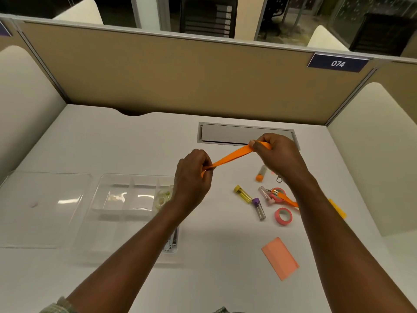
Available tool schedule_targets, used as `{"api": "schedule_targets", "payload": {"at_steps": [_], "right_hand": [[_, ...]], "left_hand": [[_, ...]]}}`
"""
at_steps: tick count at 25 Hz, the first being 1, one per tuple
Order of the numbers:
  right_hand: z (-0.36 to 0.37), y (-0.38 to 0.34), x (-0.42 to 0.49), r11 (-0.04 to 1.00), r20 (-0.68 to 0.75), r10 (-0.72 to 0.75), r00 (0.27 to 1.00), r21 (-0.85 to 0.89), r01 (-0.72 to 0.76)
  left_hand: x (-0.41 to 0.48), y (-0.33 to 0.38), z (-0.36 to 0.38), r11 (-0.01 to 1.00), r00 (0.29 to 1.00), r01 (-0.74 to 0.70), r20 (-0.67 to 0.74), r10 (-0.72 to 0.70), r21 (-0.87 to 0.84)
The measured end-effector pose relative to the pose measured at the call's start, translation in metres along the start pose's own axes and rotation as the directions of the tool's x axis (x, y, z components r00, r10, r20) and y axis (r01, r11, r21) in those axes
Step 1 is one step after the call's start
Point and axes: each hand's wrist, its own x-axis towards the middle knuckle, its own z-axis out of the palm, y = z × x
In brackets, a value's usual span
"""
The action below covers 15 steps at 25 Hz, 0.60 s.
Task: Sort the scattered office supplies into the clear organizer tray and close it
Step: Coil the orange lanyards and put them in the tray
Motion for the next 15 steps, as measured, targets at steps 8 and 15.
{"api": "schedule_targets", "payload": {"at_steps": [8, 15], "right_hand": [[0.004, -0.019, -0.006, 0.724, 0.505, 0.216, 0.835, 0.491, -0.485], [0.004, -0.013, -0.013, 0.820, 0.585, 0.036, 0.810, 0.446, -0.359]], "left_hand": [[0.011, 0.012, -0.003, 0.983, 0.934, 0.137, 0.348, -0.087, -0.122], [0.045, 0.017, -0.019, 0.863, 0.869, 0.332, 0.479, -0.123, -0.381]]}}
